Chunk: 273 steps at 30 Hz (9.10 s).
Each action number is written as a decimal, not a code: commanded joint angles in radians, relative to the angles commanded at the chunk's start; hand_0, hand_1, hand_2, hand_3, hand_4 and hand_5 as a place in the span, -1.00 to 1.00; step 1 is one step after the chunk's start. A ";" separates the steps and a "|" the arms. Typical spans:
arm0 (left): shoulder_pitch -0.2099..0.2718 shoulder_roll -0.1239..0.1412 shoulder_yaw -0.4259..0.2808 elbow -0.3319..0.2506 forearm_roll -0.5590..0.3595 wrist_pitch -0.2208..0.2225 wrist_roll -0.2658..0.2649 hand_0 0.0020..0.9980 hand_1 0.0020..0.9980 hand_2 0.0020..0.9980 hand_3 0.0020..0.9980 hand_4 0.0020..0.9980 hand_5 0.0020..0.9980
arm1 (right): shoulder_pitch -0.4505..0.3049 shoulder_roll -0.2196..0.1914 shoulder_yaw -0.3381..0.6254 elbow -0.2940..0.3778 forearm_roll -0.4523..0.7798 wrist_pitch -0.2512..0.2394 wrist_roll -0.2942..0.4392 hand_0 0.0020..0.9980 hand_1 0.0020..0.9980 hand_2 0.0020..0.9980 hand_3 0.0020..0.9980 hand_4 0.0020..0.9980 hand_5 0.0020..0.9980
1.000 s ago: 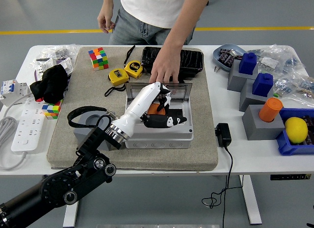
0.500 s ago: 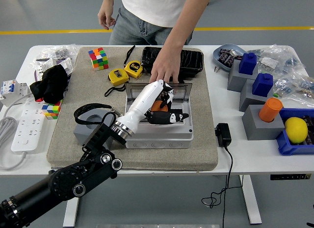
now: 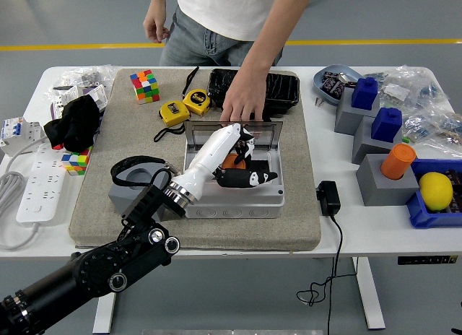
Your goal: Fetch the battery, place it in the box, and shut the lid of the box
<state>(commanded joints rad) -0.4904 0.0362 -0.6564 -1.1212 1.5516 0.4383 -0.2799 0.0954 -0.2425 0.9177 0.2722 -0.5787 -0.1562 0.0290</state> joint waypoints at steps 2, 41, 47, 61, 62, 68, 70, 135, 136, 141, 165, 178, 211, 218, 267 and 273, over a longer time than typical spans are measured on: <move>0.003 0.000 -0.001 -0.001 -0.003 -0.007 0.001 -0.84 -1.00 -0.97 -0.94 1.00 -0.34 | 0.000 0.001 -0.003 -0.001 0.002 0.000 0.000 0.34 0.15 0.15 0.27 1.00 1.00; -0.014 -0.012 -0.021 -0.002 0.047 -0.074 0.023 -0.05 -0.34 -0.49 -0.48 1.00 -0.11 | 0.002 0.002 0.008 0.000 -0.003 0.001 0.000 0.34 0.15 0.15 0.27 1.00 1.00; -0.004 -0.003 -0.021 -0.037 0.051 -0.099 0.041 -0.05 -0.34 -0.50 -0.48 1.00 -0.05 | 0.001 0.002 0.008 0.001 -0.004 0.002 -0.002 0.34 0.15 0.15 0.27 1.00 1.00; 0.117 0.073 -0.180 -0.413 -0.009 -0.573 0.376 -0.13 -0.35 -0.45 -0.42 1.00 0.15 | -0.011 0.002 0.019 -0.003 -0.008 0.001 0.001 0.35 0.15 0.15 0.27 1.00 1.00; 0.124 0.073 -0.204 -0.437 -0.045 -0.618 0.408 -0.13 -0.35 -0.45 -0.42 1.00 0.15 | -0.011 0.003 0.019 -0.002 -0.009 0.001 0.000 0.35 0.15 0.15 0.27 1.00 1.00; 0.149 0.059 -0.341 -0.455 -0.297 -0.867 0.513 -0.21 -0.34 -0.28 -0.28 1.00 0.25 | -0.010 0.005 0.019 -0.001 -0.009 0.002 -0.001 0.34 0.15 0.15 0.27 1.00 1.00; 0.153 0.053 -0.375 -0.443 -0.382 -0.906 0.514 -0.21 -0.34 -0.28 -0.28 1.00 0.25 | -0.010 0.005 0.020 -0.002 -0.008 0.002 -0.001 0.34 0.15 0.15 0.27 1.00 1.00; 0.044 0.107 -0.471 -0.269 0.231 -0.397 0.344 1.00 1.00 1.00 0.73 1.00 1.00 | -0.003 0.003 0.027 -0.001 -0.015 0.000 0.002 0.34 0.15 0.15 0.27 1.00 1.00; 0.044 0.108 -0.469 -0.270 0.270 -0.398 0.346 1.00 1.00 1.00 0.73 1.00 1.00 | -0.003 0.003 0.027 -0.001 -0.015 0.000 0.001 0.34 0.15 0.15 0.27 1.00 1.00; 0.046 0.120 -0.450 -0.288 0.478 -0.412 0.367 1.00 1.00 1.00 0.71 1.00 1.00 | -0.002 0.003 0.028 -0.001 -0.016 -0.001 0.001 0.34 0.15 0.15 0.27 1.00 1.00; 0.075 0.193 -0.285 -0.422 0.717 -0.454 0.418 1.00 1.00 1.00 0.60 1.00 1.00 | -0.002 0.001 0.024 -0.004 -0.012 0.000 0.001 0.34 0.15 0.15 0.27 1.00 1.00; 0.085 0.203 -0.236 -0.456 0.717 -0.463 0.424 1.00 1.00 1.00 0.57 1.00 1.00 | -0.004 0.000 0.020 -0.003 -0.010 0.002 0.001 0.34 0.15 0.15 0.27 1.00 1.00; 0.093 0.213 -0.200 -0.400 0.717 -0.429 0.403 1.00 1.00 1.00 0.54 1.00 1.00 | 0.004 0.000 0.031 0.000 -0.015 0.002 -0.002 0.34 0.15 0.15 0.27 1.00 1.00; 0.136 0.227 -0.104 -0.406 0.717 -0.416 0.404 1.00 1.00 1.00 0.53 1.00 1.00 | 0.004 -0.001 0.031 -0.001 -0.017 0.002 -0.003 0.35 0.15 0.15 0.27 1.00 1.00; 0.372 0.059 -1.070 -0.394 -0.190 -0.443 0.349 1.00 1.00 1.00 0.97 1.00 0.82 | 0.001 0.023 -0.044 -0.020 -0.015 -0.013 -0.002 0.34 0.15 0.15 0.27 1.00 1.00; 0.420 0.036 -1.109 -0.384 0.064 -0.368 0.274 1.00 1.00 1.00 0.97 1.00 0.95 | 0.001 0.027 -0.056 -0.029 -0.027 -0.017 0.001 0.34 0.15 0.15 0.27 1.00 1.00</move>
<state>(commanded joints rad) -0.0703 0.0727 -1.7656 -1.5050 1.6155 0.0705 -0.0062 0.0965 -0.2151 0.8613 0.2436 -0.6055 -0.1731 0.0298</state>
